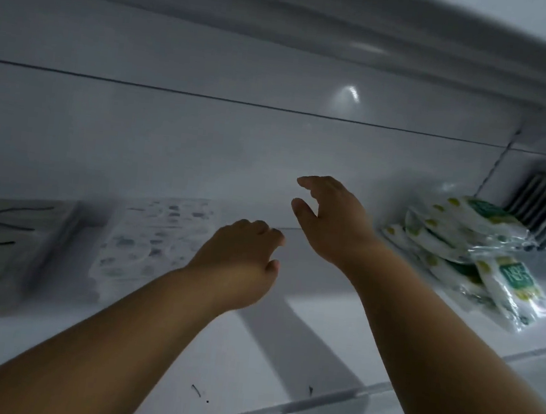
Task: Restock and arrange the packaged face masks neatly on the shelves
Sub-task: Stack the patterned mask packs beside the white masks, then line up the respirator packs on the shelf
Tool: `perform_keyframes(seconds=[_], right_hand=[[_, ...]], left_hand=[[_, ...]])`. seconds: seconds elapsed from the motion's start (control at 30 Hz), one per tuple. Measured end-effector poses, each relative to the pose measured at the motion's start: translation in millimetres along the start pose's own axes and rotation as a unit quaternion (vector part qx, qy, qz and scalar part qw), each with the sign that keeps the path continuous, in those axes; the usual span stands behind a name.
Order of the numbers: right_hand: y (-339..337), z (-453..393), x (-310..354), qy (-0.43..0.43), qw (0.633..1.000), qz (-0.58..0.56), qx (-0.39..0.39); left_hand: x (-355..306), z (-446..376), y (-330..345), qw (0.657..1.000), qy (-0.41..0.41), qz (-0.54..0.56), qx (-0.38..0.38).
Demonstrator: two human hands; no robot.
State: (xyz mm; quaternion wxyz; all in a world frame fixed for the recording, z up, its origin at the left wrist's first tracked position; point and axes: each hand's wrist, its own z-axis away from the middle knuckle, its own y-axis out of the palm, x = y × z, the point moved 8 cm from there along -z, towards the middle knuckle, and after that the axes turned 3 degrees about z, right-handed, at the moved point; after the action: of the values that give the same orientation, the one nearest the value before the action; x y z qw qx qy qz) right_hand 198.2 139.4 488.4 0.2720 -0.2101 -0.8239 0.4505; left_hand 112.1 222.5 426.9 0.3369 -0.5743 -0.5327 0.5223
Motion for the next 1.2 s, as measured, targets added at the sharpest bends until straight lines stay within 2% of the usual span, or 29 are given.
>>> perform_keyframes(seconds=[0.17,0.33,0.47,0.57,0.63,0.7,0.77,0.8,0.87,0.9,0.93,0.97,1.03,1.07,1.1,1.2], right_hand=[[-35.5,23.6,-70.7,0.032,0.999,0.01,-0.019],[-65.1,36.5,-172.0,0.054,0.996,0.035,-0.056],[-79.6,29.2,-251.8,0.085,0.988,0.125,-0.041],[-78.4,23.7,-306.7,0.142,0.966,0.217,0.022],[-73.8,23.3,-328.2,0.152,0.966,0.206,0.044],[-75.0,22.9,-334.9,0.136,0.973,0.183,0.028],[-81.3,25.2,-330.0,0.09,0.983,0.154,-0.04],[-87.0,30.1,-320.7,0.045,0.985,0.131,-0.102],[-93.8,44.6,-308.4,-0.029,0.973,0.097,-0.207],[-92.0,47.9,-307.4,-0.039,0.971,0.096,-0.217],[-86.0,46.4,-311.7,-0.027,0.975,0.107,-0.192],[-80.2,43.4,-321.4,0.01,0.981,0.121,-0.152],[-70.1,36.8,-347.6,0.087,0.987,0.131,-0.04],[-67.9,35.9,-355.4,0.095,0.989,0.113,-0.014],[-66.7,37.8,-357.5,0.084,0.992,0.095,-0.013],[-75.6,48.3,-343.1,0.024,0.996,0.009,-0.085]], left_hand=[[-68.9,-31.0,33.8,0.999,0.039,0.013,0.036],[-138.4,-73.7,73.9,0.995,0.056,0.051,0.063],[-182.9,-109.3,101.0,0.996,0.036,0.066,0.055],[-205.1,-131.8,120.1,0.996,0.016,0.083,0.041],[-215.3,-142.6,128.8,0.991,-0.005,0.132,0.026],[-223.2,-151.9,133.1,0.975,-0.041,0.218,0.007],[-228.7,-161.4,137.1,0.933,-0.096,0.347,-0.011],[-231.1,-164.2,141.9,0.885,-0.131,0.447,-0.017],[-240.7,-169.2,155.4,0.722,-0.183,0.667,-0.026],[-245.2,-172.5,160.8,0.638,-0.2,0.743,-0.032],[-247.1,-175.9,165.1,0.585,-0.216,0.781,-0.037],[-246.4,-179.4,167.7,0.563,-0.229,0.793,-0.044],[-244.6,-184.4,166.5,0.574,-0.249,0.778,-0.058],[-243.6,-185.4,165.1,0.584,-0.256,0.767,-0.065],[-242.7,-186.6,165.5,0.588,-0.264,0.761,-0.072],[-237.8,-184.2,169.6,0.616,-0.272,0.734,-0.089]])
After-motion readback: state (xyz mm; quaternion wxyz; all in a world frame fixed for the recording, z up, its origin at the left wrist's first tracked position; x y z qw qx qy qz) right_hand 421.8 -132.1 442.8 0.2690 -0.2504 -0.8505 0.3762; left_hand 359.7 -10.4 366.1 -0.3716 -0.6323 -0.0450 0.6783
